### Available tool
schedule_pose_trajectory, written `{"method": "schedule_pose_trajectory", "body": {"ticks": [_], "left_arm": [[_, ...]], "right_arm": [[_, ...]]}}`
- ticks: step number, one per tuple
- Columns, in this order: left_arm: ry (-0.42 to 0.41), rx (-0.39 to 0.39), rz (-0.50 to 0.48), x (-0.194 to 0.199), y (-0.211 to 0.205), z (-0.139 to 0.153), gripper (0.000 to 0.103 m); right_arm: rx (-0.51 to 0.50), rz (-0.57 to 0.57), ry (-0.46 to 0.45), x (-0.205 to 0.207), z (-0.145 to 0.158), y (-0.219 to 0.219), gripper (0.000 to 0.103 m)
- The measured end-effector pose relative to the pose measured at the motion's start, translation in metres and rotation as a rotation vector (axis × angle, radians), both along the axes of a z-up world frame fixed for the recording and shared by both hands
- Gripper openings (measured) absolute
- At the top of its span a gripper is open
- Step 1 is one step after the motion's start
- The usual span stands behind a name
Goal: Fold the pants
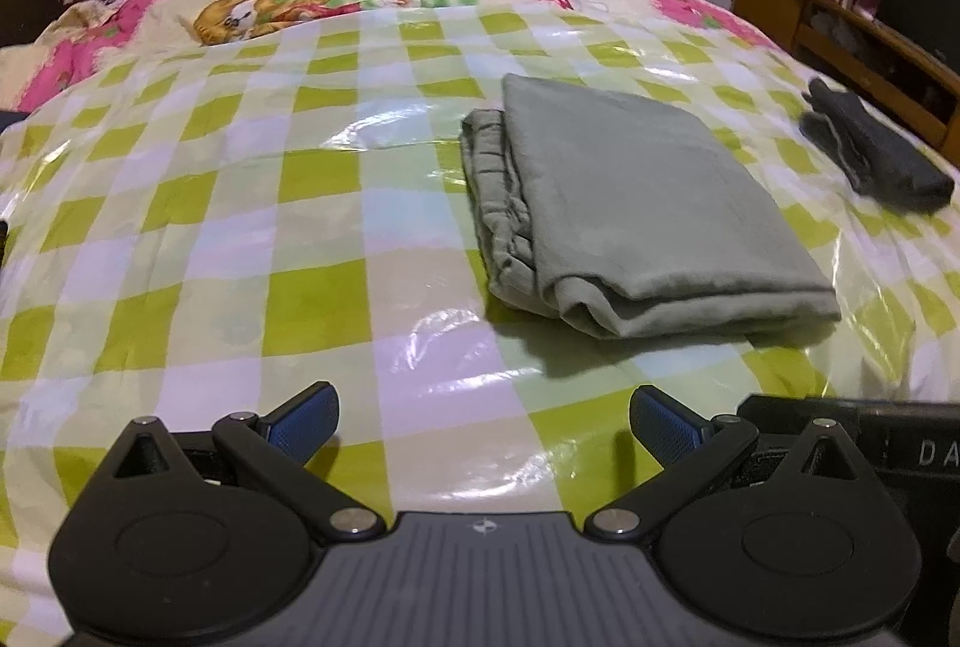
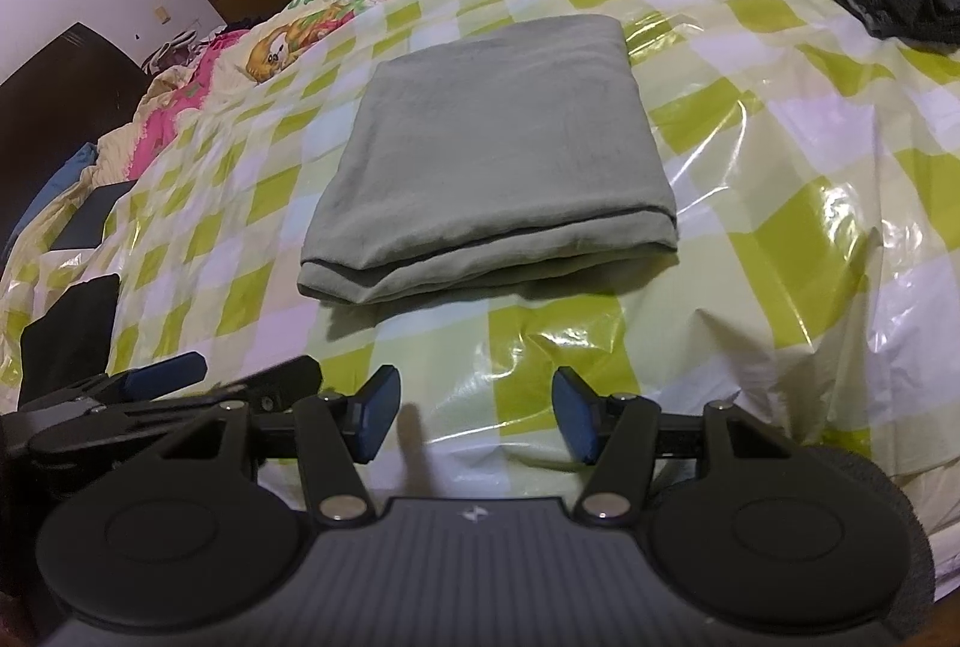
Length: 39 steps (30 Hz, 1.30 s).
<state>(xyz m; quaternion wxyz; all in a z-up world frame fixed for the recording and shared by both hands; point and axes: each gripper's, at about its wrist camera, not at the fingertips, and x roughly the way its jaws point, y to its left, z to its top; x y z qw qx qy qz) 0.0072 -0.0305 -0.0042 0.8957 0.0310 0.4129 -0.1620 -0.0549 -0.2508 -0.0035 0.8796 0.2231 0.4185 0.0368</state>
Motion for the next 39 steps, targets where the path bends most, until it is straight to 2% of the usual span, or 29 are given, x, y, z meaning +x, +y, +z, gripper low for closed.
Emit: {"method": "schedule_pose_trajectory", "body": {"ticks": [3, 8, 12, 17, 23, 39], "left_arm": [[-0.033, -0.011, 0.033, 0.000, 0.006, 0.004, 0.103], [-0.174, -0.007, 0.064, -0.008, 0.012, 0.016, 0.103], [-0.121, -0.035, 0.039, -0.001, 0.009, 0.014, 0.103], [-0.104, 0.021, 0.015, -0.001, -0.002, 0.013, 0.103], [-0.039, -0.006, -0.023, 0.002, -0.006, 0.008, 0.103], [-0.058, 0.019, -0.011, 0.001, -0.007, 0.007, 0.103]], "right_arm": [[0.007, -0.004, -0.001, 0.000, 0.000, -0.001, 0.058], [0.012, -0.007, -0.002, 0.000, 0.000, -0.001, 0.058], [0.021, -0.010, -0.003, -0.001, -0.001, -0.002, 0.058], [0.025, -0.014, -0.003, -0.001, -0.001, -0.003, 0.058], [0.026, -0.017, -0.002, -0.001, -0.001, -0.003, 0.058], [0.027, -0.019, 0.000, -0.001, -0.001, -0.004, 0.058]]}}
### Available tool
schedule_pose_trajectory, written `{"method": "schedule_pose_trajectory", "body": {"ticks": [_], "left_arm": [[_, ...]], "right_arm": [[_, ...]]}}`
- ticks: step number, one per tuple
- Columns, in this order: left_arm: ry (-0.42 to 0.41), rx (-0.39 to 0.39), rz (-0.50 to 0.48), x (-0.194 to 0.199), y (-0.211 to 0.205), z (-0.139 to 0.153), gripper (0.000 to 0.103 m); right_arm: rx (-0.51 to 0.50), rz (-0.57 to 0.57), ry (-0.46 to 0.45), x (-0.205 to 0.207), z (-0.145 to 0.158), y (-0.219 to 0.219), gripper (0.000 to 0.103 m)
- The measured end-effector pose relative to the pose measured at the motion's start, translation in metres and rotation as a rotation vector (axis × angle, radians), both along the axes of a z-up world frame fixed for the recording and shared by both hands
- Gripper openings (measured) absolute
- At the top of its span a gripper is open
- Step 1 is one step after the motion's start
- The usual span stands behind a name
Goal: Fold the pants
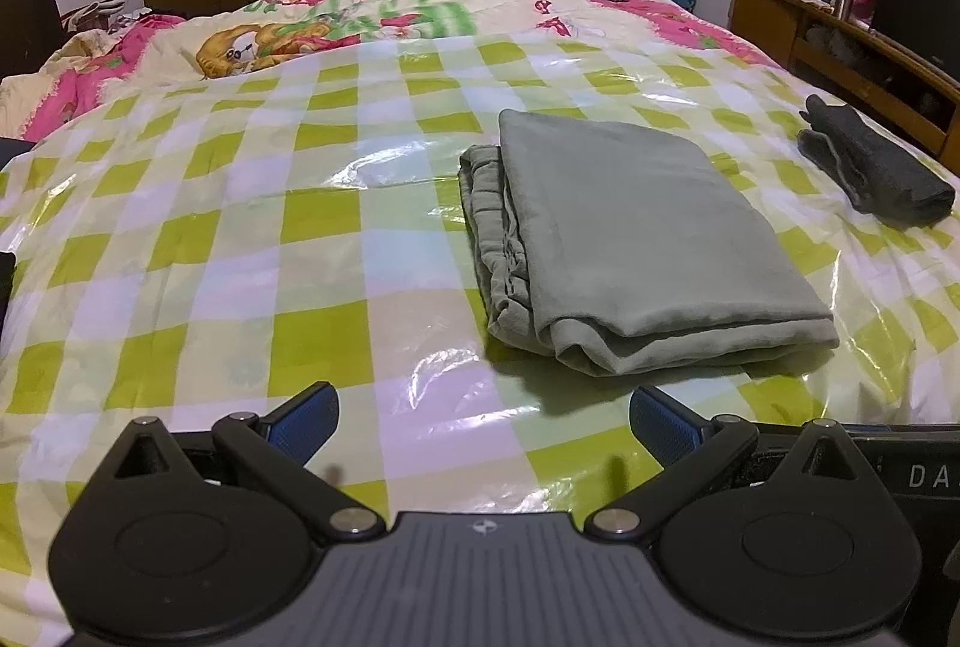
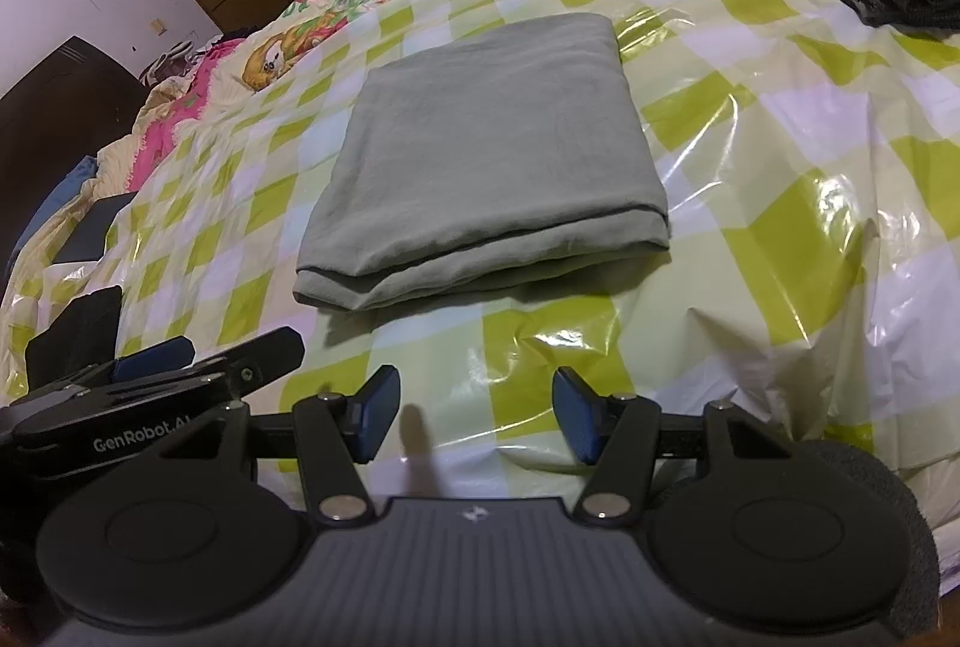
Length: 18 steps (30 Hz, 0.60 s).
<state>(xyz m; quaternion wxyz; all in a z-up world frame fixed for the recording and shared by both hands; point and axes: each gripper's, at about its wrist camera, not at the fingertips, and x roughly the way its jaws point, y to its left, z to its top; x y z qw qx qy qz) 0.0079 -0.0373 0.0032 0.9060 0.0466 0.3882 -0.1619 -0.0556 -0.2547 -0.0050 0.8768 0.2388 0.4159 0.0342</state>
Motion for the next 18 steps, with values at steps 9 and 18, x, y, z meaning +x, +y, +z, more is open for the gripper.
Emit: {"method": "schedule_pose_trajectory", "body": {"ticks": [9, 18], "left_arm": [[0.004, -0.001, -0.011, 0.0003, -0.0021, -0.0001, 0.103], [0.008, -0.010, -0.017, 0.0000, -0.0040, 0.0000, 0.103]], "right_arm": [[-0.007, -0.002, 0.003, 0.0001, -0.0009, -0.0005, 0.058], [-0.005, -0.003, 0.003, 0.0001, -0.0011, -0.0006, 0.059]]}}
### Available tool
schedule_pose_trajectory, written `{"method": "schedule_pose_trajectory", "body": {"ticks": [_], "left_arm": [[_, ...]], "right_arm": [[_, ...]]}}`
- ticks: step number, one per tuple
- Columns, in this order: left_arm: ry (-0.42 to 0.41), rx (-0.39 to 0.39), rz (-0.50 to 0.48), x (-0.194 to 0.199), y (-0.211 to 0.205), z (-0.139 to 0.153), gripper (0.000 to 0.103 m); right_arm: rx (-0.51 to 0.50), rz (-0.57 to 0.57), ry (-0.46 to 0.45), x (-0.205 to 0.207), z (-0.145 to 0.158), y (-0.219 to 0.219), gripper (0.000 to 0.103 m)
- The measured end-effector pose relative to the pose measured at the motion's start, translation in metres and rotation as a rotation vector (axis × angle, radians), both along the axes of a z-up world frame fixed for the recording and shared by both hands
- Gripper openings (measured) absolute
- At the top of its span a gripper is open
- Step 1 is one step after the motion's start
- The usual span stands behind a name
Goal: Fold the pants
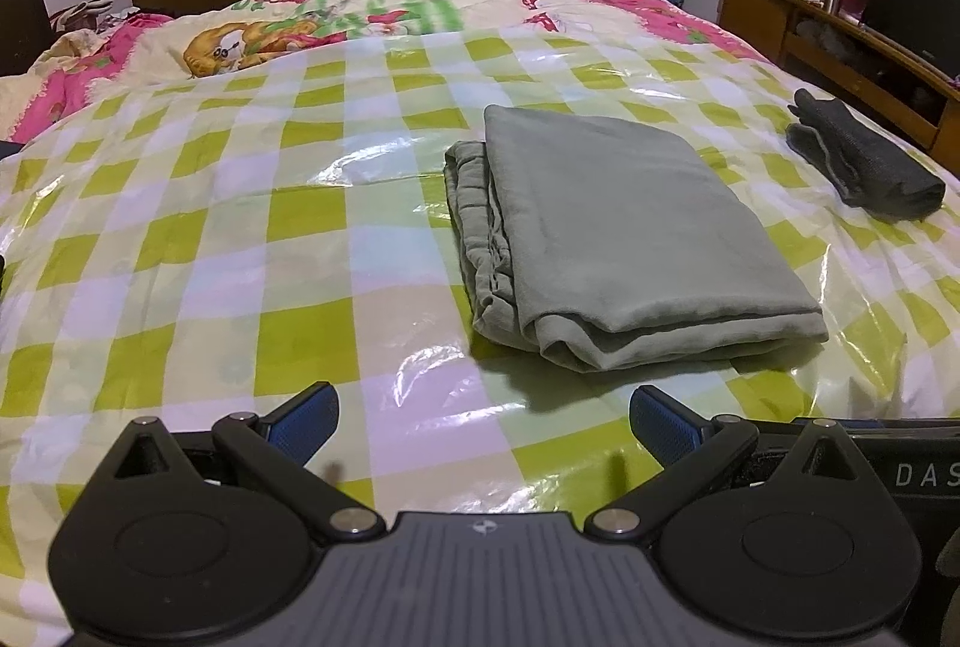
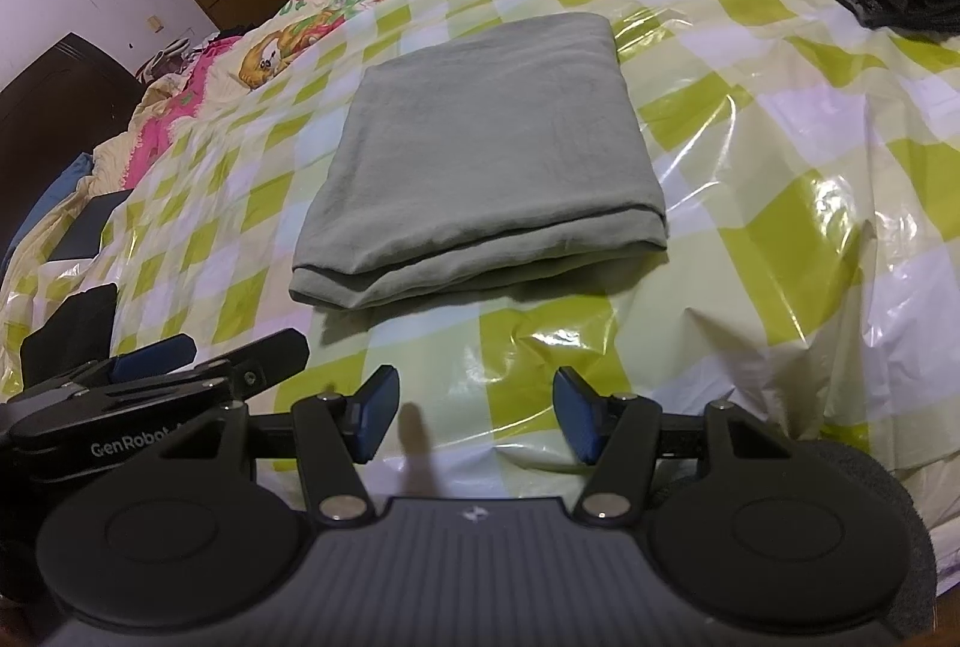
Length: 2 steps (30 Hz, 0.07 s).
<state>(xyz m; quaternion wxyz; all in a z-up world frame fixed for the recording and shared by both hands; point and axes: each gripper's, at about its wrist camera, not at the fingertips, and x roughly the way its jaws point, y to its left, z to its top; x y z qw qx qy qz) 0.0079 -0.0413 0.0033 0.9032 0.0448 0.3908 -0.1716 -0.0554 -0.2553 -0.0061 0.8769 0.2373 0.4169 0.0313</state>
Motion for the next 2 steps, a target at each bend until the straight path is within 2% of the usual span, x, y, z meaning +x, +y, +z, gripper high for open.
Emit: {"method": "schedule_pose_trajectory", "body": {"ticks": [2], "left_arm": [[0.003, -0.010, 0.003, 0.0000, 0.0003, 0.0006, 0.103]], "right_arm": [[-0.001, 0.000, 0.000, 0.0001, 0.0000, -0.0001, 0.059]]}}
